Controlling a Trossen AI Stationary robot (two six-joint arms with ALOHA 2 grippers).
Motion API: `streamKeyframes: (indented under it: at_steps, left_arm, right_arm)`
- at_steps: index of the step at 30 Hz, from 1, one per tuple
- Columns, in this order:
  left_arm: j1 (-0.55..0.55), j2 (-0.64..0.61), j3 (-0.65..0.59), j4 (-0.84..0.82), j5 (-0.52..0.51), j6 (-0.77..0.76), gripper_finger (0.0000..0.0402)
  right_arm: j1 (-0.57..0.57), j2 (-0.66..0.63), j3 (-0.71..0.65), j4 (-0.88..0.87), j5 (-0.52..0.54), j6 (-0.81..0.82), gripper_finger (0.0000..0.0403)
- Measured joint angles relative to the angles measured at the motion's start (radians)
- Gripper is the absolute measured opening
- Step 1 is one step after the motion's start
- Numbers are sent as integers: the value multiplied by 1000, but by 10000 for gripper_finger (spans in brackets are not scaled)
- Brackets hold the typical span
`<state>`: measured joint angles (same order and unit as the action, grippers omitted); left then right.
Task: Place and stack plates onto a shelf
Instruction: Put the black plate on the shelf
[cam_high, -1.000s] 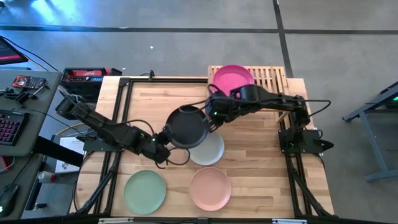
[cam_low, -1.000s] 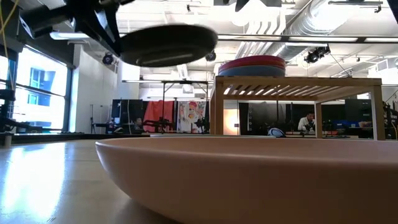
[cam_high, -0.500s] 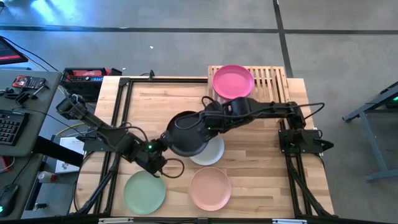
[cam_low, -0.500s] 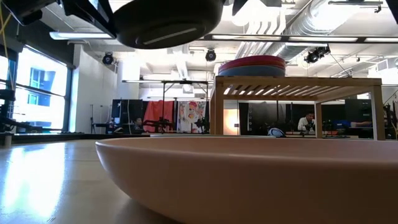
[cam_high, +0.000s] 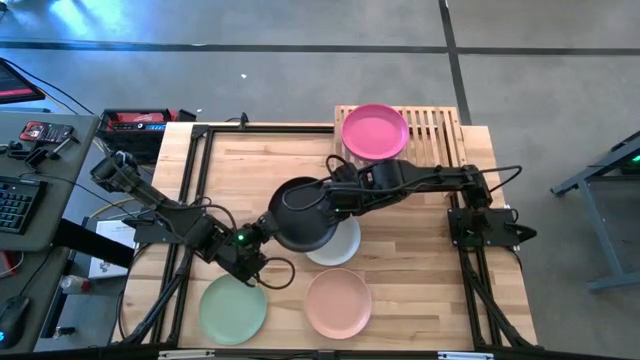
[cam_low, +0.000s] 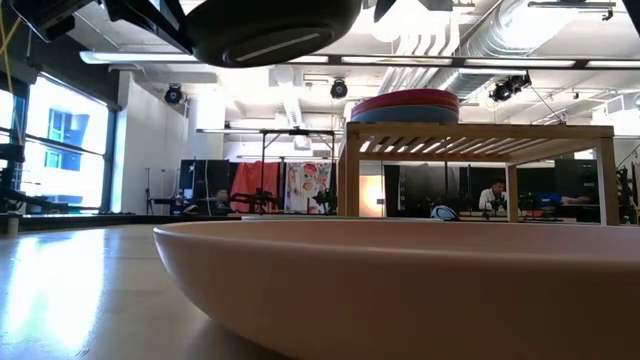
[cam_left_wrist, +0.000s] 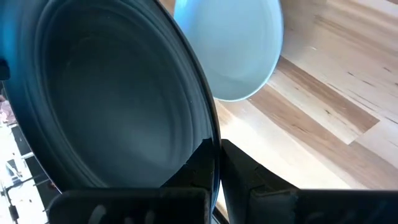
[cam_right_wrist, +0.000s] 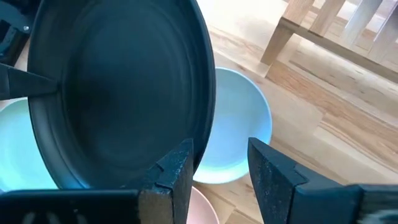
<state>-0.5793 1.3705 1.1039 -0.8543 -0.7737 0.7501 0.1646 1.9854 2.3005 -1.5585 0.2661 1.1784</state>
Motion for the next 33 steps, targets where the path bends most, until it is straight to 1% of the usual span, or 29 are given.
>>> streamKeyframes:
  at_steps: [7, 10, 13, 18, 20, 24, 27, 33]
  left_arm:
    - [0, 0, 0, 46, -15, 47, 5]
    - [6, 0, 0, 45, -22, 51, 5]
    - [10, 0, 0, 45, -22, 66, 5]
    - [13, 0, 0, 57, -24, 74, 5]
    - [18, 0, 0, 67, -22, 74, 5]
    - [31, 0, 0, 70, -20, 74, 5]
    - [39, 0, 0, 71, -18, 74, 8]
    - [50, 0, 0, 72, -6, 30, 24]
  right_arm:
    - [-8, 0, 0, 6, 6, 0, 128]
    - [-8, 0, 0, 5, 6, -12, 118]
    - [-8, 0, 0, 6, 6, -16, 92]
    - [-8, 0, 0, 11, 4, -32, 24]
    - [-8, 0, 0, 8, 8, -40, 8]
    - [-8, 0, 0, 6, 11, -52, 9]
    - [-9, 0, 0, 6, 11, -54, 3]
    - [-9, 0, 0, 3, 10, -50, 2]
